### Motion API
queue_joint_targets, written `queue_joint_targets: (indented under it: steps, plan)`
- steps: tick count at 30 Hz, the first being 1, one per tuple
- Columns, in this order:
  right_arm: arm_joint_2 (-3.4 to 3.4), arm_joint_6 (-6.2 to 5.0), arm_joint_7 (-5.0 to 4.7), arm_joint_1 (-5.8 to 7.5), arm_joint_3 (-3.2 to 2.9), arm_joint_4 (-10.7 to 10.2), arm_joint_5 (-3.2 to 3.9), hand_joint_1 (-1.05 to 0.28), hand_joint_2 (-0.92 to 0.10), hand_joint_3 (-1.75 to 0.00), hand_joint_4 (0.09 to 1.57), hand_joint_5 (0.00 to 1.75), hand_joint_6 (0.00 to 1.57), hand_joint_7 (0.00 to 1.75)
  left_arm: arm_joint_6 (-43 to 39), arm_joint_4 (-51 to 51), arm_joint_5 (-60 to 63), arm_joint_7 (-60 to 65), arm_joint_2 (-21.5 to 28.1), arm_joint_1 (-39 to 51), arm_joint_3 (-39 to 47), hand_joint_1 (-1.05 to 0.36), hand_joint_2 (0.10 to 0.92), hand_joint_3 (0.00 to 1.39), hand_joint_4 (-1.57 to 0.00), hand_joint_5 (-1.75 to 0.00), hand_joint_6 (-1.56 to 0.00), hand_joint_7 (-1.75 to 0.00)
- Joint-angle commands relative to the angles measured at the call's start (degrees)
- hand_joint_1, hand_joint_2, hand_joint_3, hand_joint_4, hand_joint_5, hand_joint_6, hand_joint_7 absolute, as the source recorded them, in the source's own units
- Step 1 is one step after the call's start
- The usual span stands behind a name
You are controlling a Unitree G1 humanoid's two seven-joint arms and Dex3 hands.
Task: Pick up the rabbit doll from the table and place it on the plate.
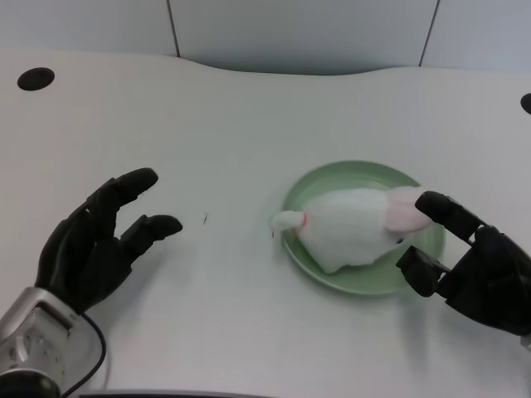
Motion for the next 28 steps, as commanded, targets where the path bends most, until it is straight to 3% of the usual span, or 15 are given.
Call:
queue_joint_targets:
  steps: [1, 4, 8, 12, 18, 24, 28]
  plan:
    - [-1.02, -0.15, -0.40, -0.23, 0.17, 0.1, -0.16, -0.75, -0.92, -0.32, 0.50, 1.75, 0.53, 1.19, 1.8, -5.4, -2.1, 0.2, 0.0, 4.4, 0.2, -0.72, 0.921, 0.53, -0.24, -1.74, -0.30, -1.38]
    - [-1.18, -0.29, 0.20, -0.30, 0.17, 0.5, -0.06, -0.74, -0.92, -0.32, 0.49, 1.75, 0.51, 1.20, 0.2, -4.4, -1.9, 1.0, -0.3, 4.6, -0.4, -0.73, 0.921, 0.52, -0.26, -1.75, -0.24, -1.47]
    - [-1.15, -0.38, -0.14, -0.13, 0.27, 0.4, -0.07, -0.73, -0.92, -0.32, 0.49, 1.75, 0.53, 1.20, -3.5, 0.8, -0.6, 2.7, 0.1, 1.9, -0.8, -0.74, 0.921, 0.52, -0.25, -1.75, -0.26, -1.46]
    - [-1.21, -1.64, -0.54, 0.03, 0.20, 0.5, -0.15, -0.73, -0.92, -0.32, 0.51, 1.75, 0.54, 1.21, -2.0, 5.8, -0.9, 5.4, 1.1, -0.9, -0.3, -0.74, 0.921, 0.51, -0.18, -1.75, -0.24, -1.44]
    - [-1.72, -1.89, -0.46, -0.62, 0.12, 1.6, -0.10, -0.73, -0.92, -0.30, 0.51, 1.75, 0.54, 1.20, -4.9, 8.6, 1.1, 5.1, 1.6, -2.1, -1.5, -0.77, 0.921, 0.45, -0.30, -1.75, -0.36, -1.41]
    - [-1.55, -1.95, 0.09, -0.12, 0.12, 1.1, 0.26, -0.75, -0.92, -0.30, 0.52, 1.75, 0.54, 1.22, -6.0, 9.3, 2.1, 3.6, 1.8, -1.7, -2.3, -0.78, 0.921, 0.44, -0.32, -1.75, -0.40, -1.35]
    - [-1.31, -2.58, -0.40, -0.01, -0.04, 0.9, 0.35, -0.76, -0.92, -0.30, 0.53, 1.75, 0.53, 1.25, -5.6, 9.4, 2.0, 2.8, 2.1, -1.7, -2.4, -0.76, 0.921, 0.46, -0.32, -1.75, -0.40, -1.32]
